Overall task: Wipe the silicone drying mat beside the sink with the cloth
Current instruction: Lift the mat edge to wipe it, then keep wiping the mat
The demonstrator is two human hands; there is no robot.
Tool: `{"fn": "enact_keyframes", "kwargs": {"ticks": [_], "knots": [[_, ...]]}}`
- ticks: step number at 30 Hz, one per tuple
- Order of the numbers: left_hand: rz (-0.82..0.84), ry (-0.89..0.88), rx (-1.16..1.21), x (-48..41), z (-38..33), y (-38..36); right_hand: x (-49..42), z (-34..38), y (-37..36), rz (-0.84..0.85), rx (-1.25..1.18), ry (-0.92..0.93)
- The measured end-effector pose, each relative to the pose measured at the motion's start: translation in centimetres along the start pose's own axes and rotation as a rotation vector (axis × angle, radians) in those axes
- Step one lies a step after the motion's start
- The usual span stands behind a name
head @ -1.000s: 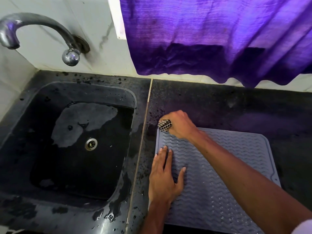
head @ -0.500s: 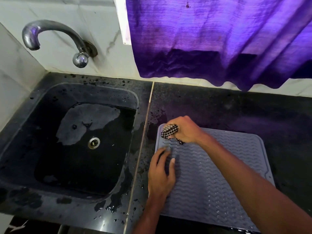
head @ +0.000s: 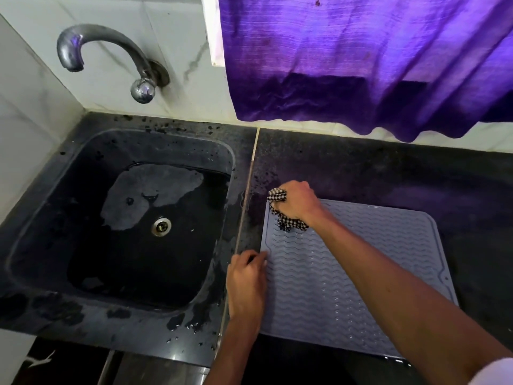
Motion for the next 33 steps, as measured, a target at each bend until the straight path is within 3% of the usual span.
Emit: {"fn": "enact_keyframes", "kwargs": {"ticks": [9, 20, 22, 24, 27, 29, 31, 33], "knots": [[-0.041, 0.037, 0.103, 0.2, -0.5, 0.8, 3.2, 1.0, -1.6, 0.067, 0.037, 0.127], [-0.011, 0.085, 0.201, 0.6, 0.4, 0.7, 8.2, -2.9, -3.8, 0.339, -0.161, 0.033], [-0.026, 0.083, 0.197, 0.6, 0.2, 1.2, 9.1, -4.6, -2.6, 0.278, -0.224, -0.011], [-0.051, 0.058, 0.182, 0.2, -0.3, 1.6, 9.8, -6.5, -1.0, 0.088, -0.247, -0.049], [-0.049, -0.077, 0.135, -0.6, -1.5, 0.9, 9.8, -6.5, 1.6, -0.298, -0.109, 0.107], [-0.050, -0.149, 0.117, -1.1, -2.3, 0.0, 9.4, -5.1, 2.4, -0.448, -0.024, 0.232], [-0.046, -0.177, 0.124, -1.5, -2.8, -1.0, 8.7, -3.6, 1.8, -0.463, 0.090, 0.317], [-0.043, -0.179, 0.137, -1.7, -2.8, -1.7, 8.5, -3.1, -0.7, -0.359, 0.215, 0.392]]}}
Point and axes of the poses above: each hand's wrist, its own x-axis away from the middle knuckle, its own y-axis out of the back of the hand, z = x × y, the point moved 7 cm from there along -x, towards the middle knuckle, and after that the axes turned 6 degrees about -y, right-handed, at the moved point
